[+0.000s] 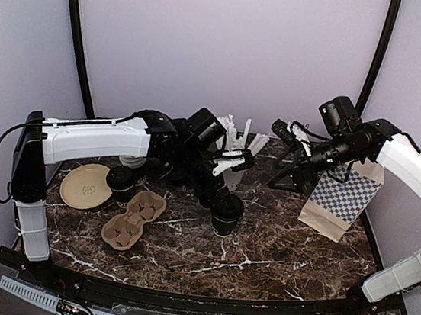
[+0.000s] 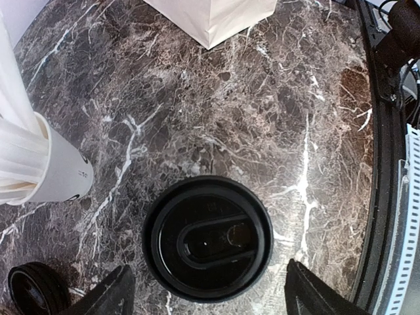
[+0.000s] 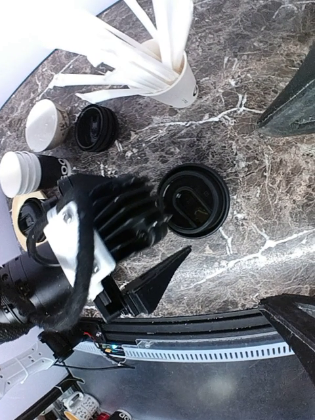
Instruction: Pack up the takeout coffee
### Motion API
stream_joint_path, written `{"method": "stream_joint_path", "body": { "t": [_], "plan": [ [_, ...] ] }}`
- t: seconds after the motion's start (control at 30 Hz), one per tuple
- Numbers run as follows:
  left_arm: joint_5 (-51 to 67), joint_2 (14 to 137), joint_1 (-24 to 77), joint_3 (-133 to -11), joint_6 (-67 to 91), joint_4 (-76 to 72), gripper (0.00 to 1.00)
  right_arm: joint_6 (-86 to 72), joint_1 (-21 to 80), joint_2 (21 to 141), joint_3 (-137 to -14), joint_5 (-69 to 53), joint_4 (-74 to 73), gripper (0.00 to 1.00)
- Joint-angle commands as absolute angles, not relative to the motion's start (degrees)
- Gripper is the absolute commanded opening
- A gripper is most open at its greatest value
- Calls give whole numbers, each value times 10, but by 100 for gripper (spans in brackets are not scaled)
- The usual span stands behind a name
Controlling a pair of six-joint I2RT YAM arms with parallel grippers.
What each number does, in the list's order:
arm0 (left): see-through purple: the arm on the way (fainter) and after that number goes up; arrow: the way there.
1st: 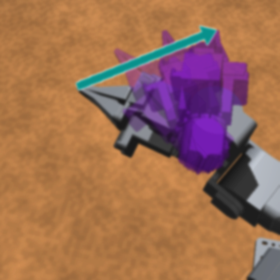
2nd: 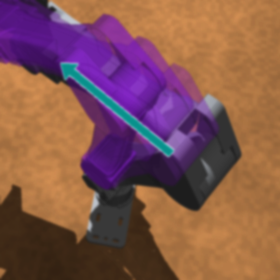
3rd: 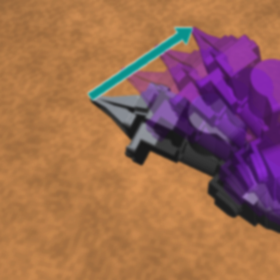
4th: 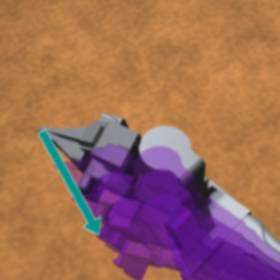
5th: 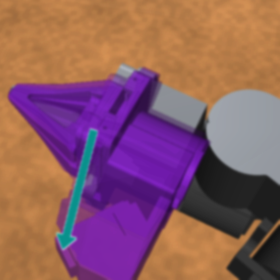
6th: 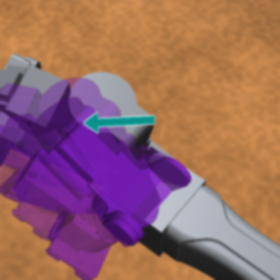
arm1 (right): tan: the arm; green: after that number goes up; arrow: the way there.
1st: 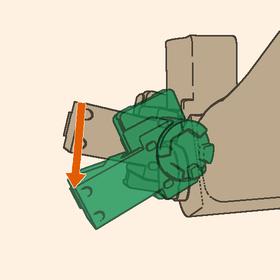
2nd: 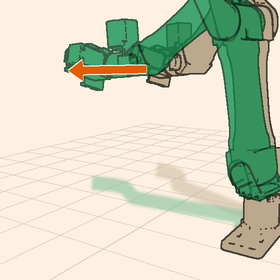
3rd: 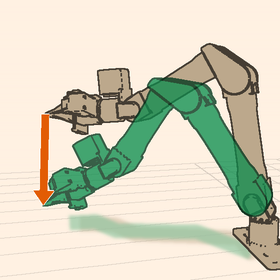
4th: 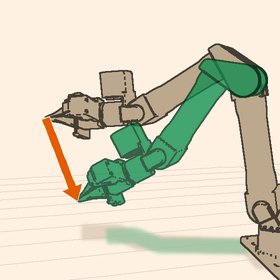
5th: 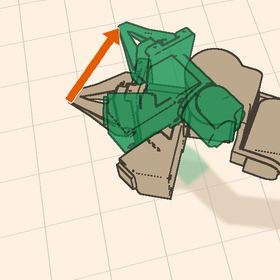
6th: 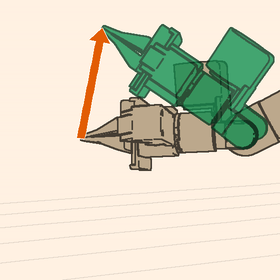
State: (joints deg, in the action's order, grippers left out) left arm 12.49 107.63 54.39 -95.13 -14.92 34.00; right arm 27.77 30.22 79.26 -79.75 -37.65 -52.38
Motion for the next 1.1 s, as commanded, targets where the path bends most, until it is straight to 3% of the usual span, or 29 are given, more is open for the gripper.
{"method": "stream_joint_path", "body": {
  "t": [0.0,0.47,1.07],
  "plan": [
    [112,1110,547,-1006,-163,381,82,286,299,782,-775,-366,-507,83],
    [166,1167,547,-1051,-137,418,82,290,299,775,-755,-358,-497,83],
    [102,1180,564,-1049,-155,434,78,285,299,791,-764,-356,-495,83]
  ]
}}
